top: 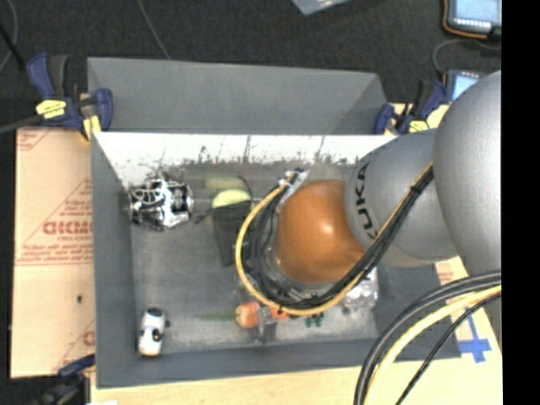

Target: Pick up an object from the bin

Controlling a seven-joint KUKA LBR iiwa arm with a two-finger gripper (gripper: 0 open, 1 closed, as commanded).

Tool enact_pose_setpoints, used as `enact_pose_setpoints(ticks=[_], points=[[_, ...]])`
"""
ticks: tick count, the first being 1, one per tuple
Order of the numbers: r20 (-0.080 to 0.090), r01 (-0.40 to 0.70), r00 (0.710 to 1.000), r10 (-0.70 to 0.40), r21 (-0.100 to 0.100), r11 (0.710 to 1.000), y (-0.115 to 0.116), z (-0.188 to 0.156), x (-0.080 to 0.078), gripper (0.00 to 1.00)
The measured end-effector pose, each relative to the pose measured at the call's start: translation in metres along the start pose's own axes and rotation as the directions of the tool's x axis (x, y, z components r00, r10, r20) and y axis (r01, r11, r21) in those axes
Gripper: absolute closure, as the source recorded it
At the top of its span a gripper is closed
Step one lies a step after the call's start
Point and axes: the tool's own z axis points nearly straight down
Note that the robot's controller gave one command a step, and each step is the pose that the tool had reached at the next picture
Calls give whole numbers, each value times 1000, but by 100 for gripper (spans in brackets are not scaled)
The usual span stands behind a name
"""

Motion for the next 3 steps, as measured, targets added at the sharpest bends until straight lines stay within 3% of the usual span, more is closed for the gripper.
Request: enact_pose_setpoints(ticks=[1, 2, 3], points=[[0, -1, 1000, 1, 0, 1000, 0, 0, 0, 100], [-11, -8, 1000, 8, 1, 1000, 0, -30, 4, 100], [-3, -51, 999, 51, 0, 999, 1, -91, -3, 100]])
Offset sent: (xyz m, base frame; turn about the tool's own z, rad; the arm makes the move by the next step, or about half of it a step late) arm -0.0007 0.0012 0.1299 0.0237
